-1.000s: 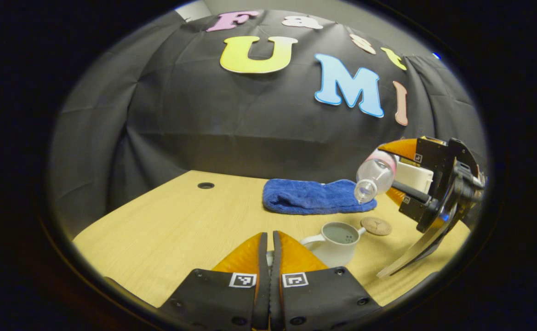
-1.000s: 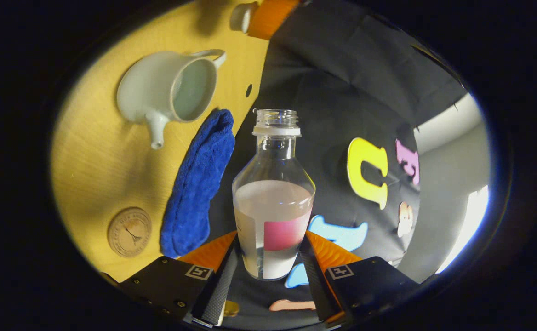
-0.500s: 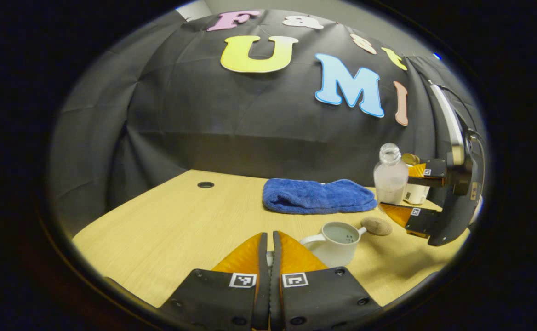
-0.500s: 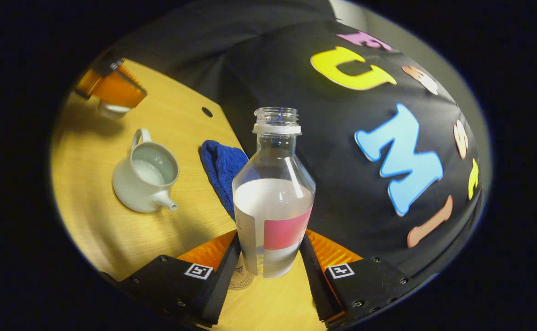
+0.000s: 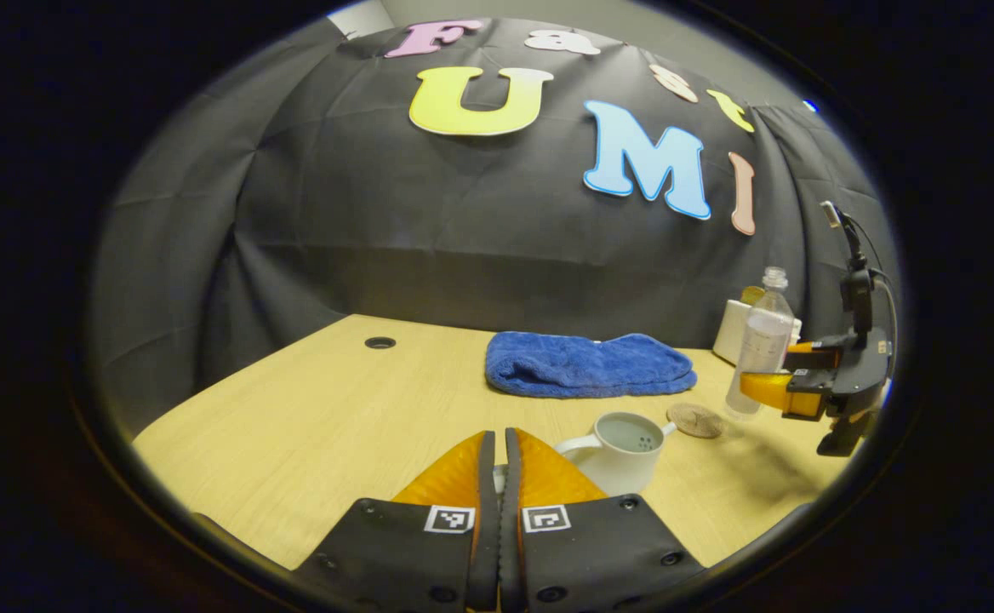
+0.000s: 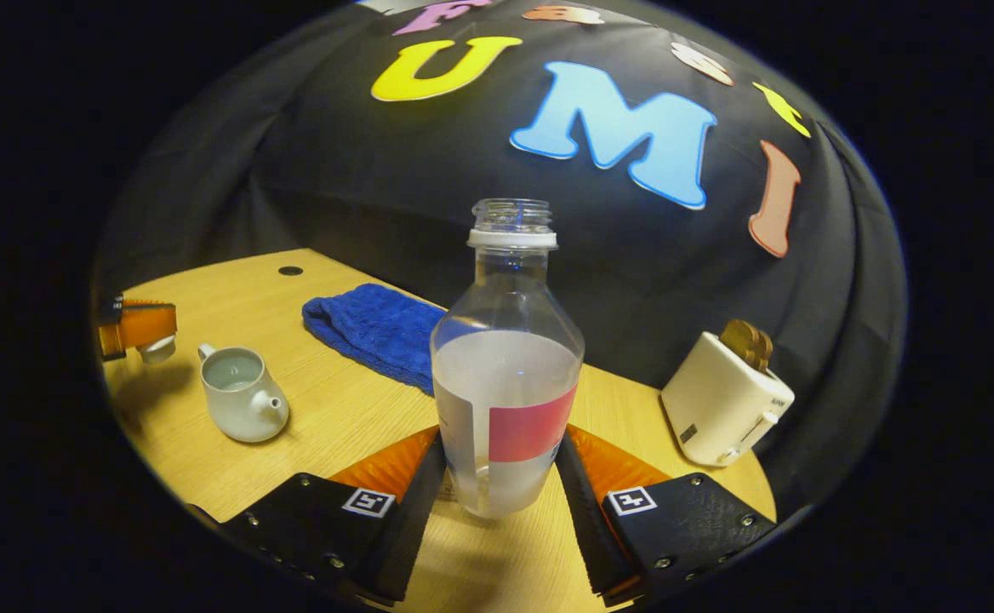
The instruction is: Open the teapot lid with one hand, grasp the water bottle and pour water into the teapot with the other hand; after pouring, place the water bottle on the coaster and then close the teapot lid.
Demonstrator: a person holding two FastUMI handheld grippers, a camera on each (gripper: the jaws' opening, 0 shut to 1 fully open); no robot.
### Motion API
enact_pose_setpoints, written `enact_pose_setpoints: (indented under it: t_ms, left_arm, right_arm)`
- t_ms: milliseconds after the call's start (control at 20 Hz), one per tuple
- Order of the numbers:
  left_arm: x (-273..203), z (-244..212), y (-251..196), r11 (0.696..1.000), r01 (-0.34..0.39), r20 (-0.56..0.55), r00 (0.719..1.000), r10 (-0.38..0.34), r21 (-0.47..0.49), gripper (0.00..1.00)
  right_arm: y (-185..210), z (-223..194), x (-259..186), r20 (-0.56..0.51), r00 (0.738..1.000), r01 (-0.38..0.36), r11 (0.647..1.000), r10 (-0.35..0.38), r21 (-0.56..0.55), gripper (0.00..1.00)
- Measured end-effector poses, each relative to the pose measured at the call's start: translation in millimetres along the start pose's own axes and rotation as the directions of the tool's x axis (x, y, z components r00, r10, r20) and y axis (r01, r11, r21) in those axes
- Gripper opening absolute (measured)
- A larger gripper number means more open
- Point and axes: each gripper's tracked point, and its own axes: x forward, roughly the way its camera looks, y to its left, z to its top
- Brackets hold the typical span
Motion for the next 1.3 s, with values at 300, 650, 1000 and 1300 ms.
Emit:
enact_pose_setpoints:
  t_ms: [300, 650, 1000, 1300]
  left_arm:
    - [0, -1, -1, 1.0, 0.001, -0.004, 1.0, -0.001, -0.001, 0.06]
    - [1, -1, 2, 1.0, -0.003, -0.005, 1.0, 0.003, -0.001, 0.06]
    - [-1, -2, 2, 1.0, -0.005, -0.007, 1.0, 0.005, -0.002, 0.06]
    - [-1, -2, 2, 1.0, -0.004, -0.011, 1.0, 0.004, -0.001, 0.06]
  right_arm:
    - [4, -4, 0, 0.02, 1.0, -0.013, 0.994, 0.011, 0.111, 0.76]
    - [18, 24, 29, 0.078, 0.996, -0.049, 0.98, 0.034, 0.193, 0.76]
    - [32, 18, 54, 0.054, 0.997, -0.07, 0.97, 0.059, 0.233, 0.76]
    - [31, 9, 57, 0.025, 0.998, -0.064, 0.969, 0.06, 0.237, 0.76]
